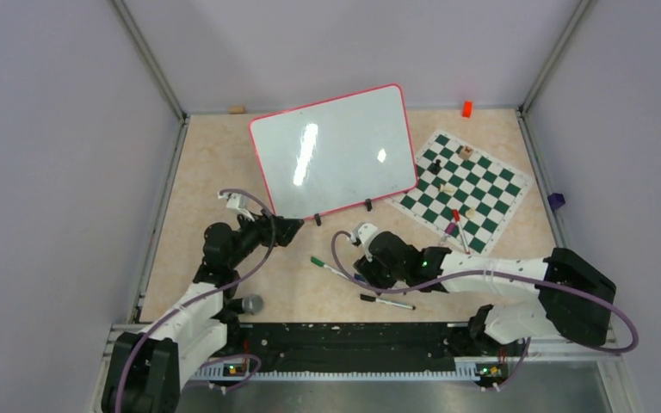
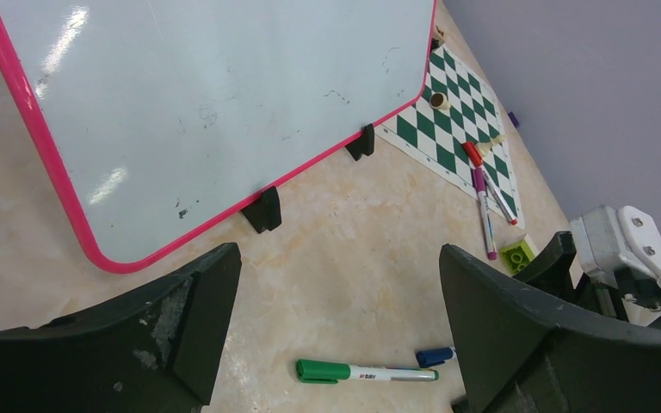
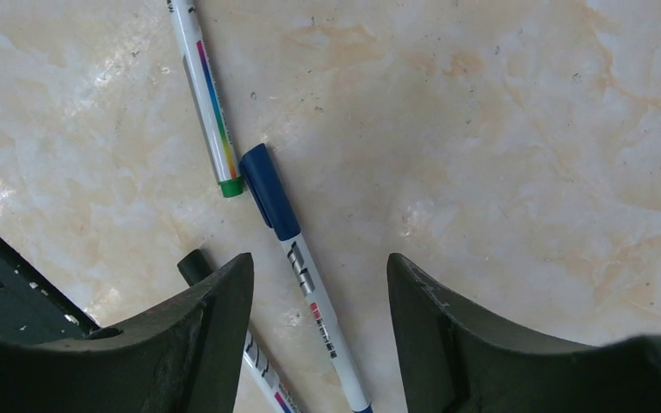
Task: Write a sentence on the whiteboard
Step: Pick up the whiteboard marker from the corner of the board, then pass from the right arm to the left
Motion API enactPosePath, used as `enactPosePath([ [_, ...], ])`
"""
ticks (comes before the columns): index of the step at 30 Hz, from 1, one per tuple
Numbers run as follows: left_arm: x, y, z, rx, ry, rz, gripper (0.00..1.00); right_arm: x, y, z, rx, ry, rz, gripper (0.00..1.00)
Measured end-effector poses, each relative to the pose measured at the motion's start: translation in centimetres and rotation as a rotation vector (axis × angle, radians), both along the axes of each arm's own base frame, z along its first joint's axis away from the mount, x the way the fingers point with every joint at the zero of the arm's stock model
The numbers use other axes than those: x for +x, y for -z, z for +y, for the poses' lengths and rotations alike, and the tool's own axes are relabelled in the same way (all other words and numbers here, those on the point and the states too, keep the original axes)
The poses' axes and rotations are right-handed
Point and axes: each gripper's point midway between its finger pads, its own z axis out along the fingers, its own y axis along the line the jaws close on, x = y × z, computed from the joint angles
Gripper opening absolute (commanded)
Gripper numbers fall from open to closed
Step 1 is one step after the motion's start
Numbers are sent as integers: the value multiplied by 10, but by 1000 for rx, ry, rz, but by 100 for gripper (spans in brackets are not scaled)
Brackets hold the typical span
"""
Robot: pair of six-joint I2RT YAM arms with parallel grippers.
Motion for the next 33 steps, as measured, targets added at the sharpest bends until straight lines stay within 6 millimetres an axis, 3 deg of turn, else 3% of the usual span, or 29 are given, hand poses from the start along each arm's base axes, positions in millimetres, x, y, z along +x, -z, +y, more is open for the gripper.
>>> enactPosePath([
  [10,-1,-1,-1,-2,9,-5,89,-1,18,4,-88,-2,17,49],
  [19,-2,-2,-2,-5,19,-6,89,-1,22,7,-131,-5,17,0],
  [22,-4,-3,-5,-12,38,-9,89,1,20,6,-133,2,4,0],
  [25,-6,-4,-10,-28,68,-9,89,4,6,8,-97,11,-25,0],
  [33,-21,-16,-31,-61,204,-65,88,11,-60,15,145,53,-146,0],
])
